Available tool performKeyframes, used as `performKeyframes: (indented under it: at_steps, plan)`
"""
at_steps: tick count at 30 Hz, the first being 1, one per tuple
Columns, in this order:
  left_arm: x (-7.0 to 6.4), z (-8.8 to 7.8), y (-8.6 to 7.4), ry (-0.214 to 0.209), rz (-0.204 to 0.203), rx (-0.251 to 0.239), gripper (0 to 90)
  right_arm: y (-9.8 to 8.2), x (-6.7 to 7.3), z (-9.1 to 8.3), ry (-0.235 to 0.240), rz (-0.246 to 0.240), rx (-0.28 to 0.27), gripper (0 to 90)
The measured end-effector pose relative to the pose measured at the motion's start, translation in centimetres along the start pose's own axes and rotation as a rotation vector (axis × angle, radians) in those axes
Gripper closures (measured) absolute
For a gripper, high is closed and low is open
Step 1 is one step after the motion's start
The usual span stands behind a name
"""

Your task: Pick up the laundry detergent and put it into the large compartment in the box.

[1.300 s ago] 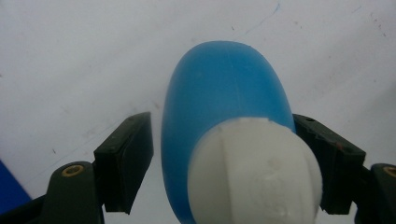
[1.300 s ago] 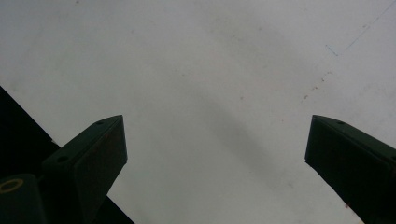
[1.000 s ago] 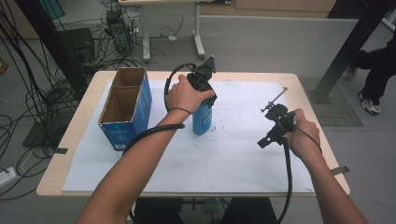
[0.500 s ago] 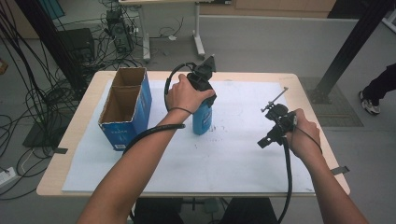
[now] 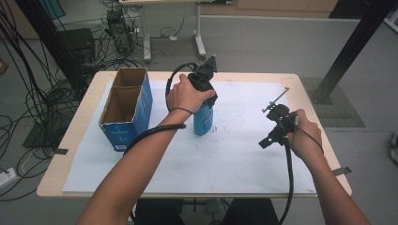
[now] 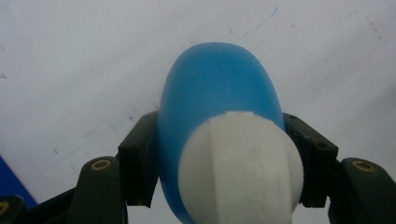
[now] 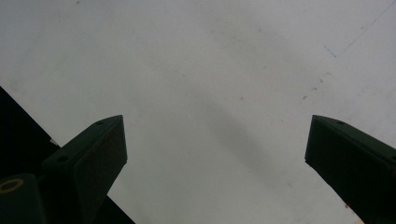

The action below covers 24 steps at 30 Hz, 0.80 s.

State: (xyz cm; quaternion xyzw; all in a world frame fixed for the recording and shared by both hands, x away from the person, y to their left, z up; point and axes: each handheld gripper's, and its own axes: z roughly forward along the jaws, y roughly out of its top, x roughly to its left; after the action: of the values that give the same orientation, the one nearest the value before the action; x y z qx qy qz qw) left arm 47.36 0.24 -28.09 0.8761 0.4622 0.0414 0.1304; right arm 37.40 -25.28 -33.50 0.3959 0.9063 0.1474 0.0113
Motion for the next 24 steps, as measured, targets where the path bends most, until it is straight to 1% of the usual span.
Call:
performKeyframes:
  at_steps: [9, 24]
  plan:
    - [-0.03, 0.00, -0.02, 0.003, 0.006, -0.002, 37.4, 0.20, 0.12, -0.02, 0.001, 0.007, 0.001, 5.0]
    - [-0.04, 0.00, -0.02, 0.003, 0.001, -0.002, 37.4, 0.16, 0.07, -0.16, -0.003, 0.010, 0.000, 5.0]
